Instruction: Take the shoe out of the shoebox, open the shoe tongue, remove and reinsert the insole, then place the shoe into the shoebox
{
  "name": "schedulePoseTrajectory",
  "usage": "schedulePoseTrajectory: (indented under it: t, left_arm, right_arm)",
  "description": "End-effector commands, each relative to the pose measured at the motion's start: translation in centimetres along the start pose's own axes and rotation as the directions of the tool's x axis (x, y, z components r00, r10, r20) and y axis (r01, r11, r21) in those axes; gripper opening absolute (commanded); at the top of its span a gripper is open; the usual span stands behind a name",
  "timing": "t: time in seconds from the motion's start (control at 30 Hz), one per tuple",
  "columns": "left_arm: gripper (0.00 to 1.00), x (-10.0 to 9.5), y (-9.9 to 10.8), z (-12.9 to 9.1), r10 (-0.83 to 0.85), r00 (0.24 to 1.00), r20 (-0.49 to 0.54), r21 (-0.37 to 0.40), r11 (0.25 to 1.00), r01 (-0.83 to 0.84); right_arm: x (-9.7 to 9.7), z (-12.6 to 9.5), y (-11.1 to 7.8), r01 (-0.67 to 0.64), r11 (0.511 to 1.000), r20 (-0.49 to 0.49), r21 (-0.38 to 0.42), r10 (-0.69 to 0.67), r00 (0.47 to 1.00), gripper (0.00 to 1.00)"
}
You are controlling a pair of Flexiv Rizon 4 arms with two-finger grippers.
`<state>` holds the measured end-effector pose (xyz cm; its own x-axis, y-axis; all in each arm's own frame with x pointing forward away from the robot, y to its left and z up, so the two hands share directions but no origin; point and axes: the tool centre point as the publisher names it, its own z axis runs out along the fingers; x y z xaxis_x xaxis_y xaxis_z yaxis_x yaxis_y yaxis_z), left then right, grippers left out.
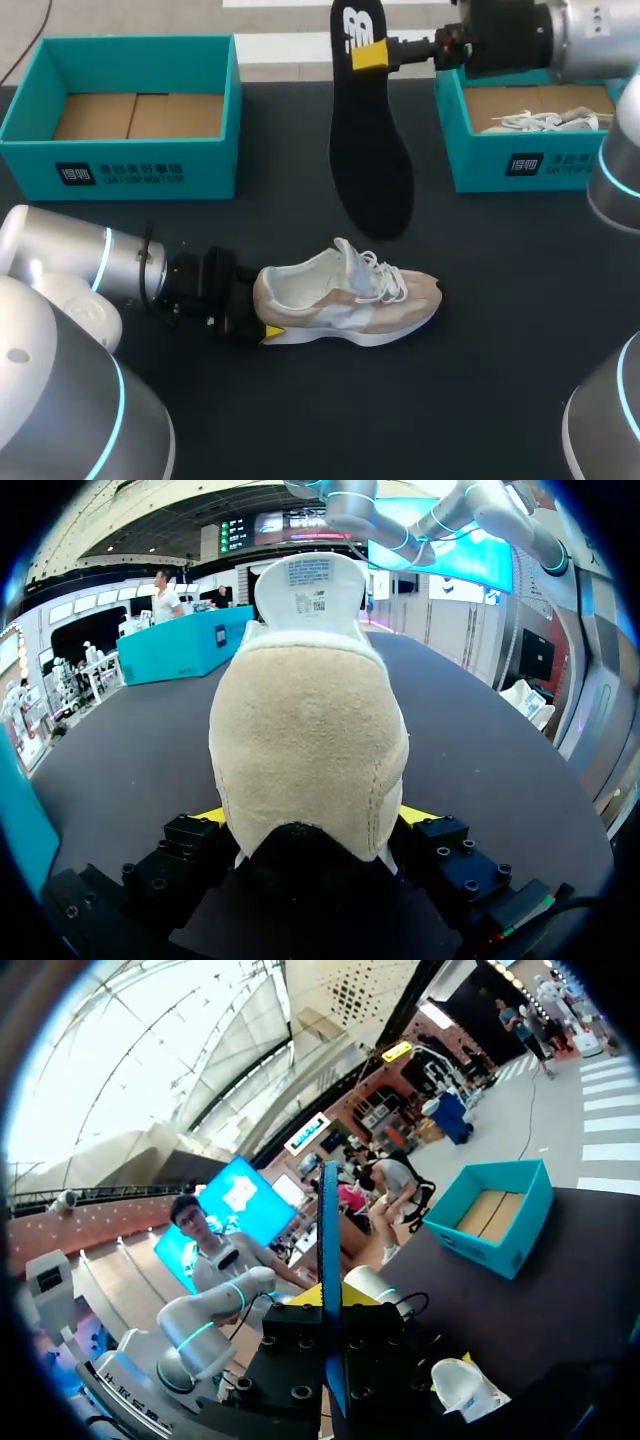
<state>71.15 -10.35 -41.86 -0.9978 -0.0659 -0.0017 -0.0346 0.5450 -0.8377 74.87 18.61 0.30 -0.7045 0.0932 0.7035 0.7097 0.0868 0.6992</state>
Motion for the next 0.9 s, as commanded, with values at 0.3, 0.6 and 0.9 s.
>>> schedulePoseTrajectory:
  t: [0.3, 0.6, 0.9]
  left_arm:
    - [0.0, 0.1, 0.1, 0.1, 0.001, 1.0, 0.0, -0.001, 1.0, -0.001]
    - [0.0, 0.1, 0.1, 0.1, 0.001, 1.0, 0.0, -0.001, 1.0, -0.001]
    - [0.0, 0.1, 0.1, 0.1, 0.001, 1.0, 0.0, -0.001, 1.0, -0.001]
  right_arm:
    - [4.6, -0.2, -2.5, -0.01, 0.999, 0.032, -0.031, 0.011, 0.999, 0.0]
    - [6.1, 0.1, -4.5, -0.049, 0.998, 0.044, -0.038, 0.051, 0.998, 0.0]
    - [8.0, 1.0, -5.9, -0.047, 0.998, 0.025, -0.03, 0.048, 0.999, 0.0]
